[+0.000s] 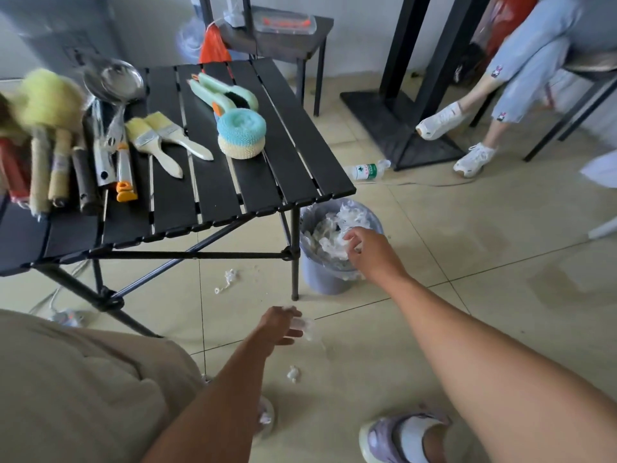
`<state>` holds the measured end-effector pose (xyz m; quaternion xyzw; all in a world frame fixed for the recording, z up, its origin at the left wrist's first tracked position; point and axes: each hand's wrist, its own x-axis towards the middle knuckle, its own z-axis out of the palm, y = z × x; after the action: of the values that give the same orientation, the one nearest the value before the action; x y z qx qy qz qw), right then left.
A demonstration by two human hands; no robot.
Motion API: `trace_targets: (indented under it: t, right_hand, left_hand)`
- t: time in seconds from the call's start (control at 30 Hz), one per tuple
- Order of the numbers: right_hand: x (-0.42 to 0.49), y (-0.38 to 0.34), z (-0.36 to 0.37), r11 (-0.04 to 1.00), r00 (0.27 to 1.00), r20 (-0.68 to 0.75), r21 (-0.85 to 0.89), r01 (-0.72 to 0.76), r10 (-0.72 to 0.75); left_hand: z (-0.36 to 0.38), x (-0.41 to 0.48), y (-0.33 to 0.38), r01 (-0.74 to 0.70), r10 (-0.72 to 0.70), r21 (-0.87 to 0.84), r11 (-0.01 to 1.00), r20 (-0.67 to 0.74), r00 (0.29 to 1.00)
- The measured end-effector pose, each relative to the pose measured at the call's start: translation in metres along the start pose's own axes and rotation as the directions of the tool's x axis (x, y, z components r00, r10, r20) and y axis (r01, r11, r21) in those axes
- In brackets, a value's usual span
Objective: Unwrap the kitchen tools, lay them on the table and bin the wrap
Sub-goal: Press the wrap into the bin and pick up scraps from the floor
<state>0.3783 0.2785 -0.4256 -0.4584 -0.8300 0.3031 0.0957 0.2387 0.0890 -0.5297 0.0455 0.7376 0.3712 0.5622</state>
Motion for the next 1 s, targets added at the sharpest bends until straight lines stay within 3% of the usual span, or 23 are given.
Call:
trace_targets:
  t: [0.23,0.33,0.5,0.63,0.8,0.87,1.0]
  right_hand:
    - [-0.006,0.005,0.013,0.996,0.997,0.031,-0.044,0.077,-0.076]
    - [-0.012,0.014,0.013,0.991,0.989,0.117,-0.089,0.099,-0.088]
    - [-0.020,0.020,0.008,0.997,0.959,0.277,-0.012,0.074,-0.068]
    - [-0.015,0.019,-0.002,0.997,0.983,0.177,-0.045,0.058,-0.050]
    - [0.009,0.016,-0.011,0.998,1.000,-0.012,-0.055,0.019,-0.019]
    - [0.024,0.019,-0.007,0.998,0.998,-0.054,-0.058,-0.020,0.017]
    - [0.042,0.028,0.009,0.994,0.992,-0.077,-0.013,-0.106,0.105]
  left_hand:
    - [0.001,-0.007,0.029,-0.066,0.070,-0.042,0.997,0.121,0.990]
    - [0.000,-0.015,0.056,-0.120,0.137,-0.096,0.988,0.199,0.970]
    - [0.004,-0.027,0.108,-0.202,0.234,-0.145,0.969,0.259,0.937]
    - [0.020,-0.031,0.144,-0.238,0.275,-0.155,0.959,0.307,0.911]
    - [0.047,-0.018,0.170,-0.329,0.360,-0.171,0.929,0.201,0.911]
    - [0.052,-0.008,0.172,-0.356,0.363,-0.077,0.931,0.107,0.926]
    - [0.056,0.006,0.166,-0.404,0.458,0.348,0.846,-0.085,0.885]
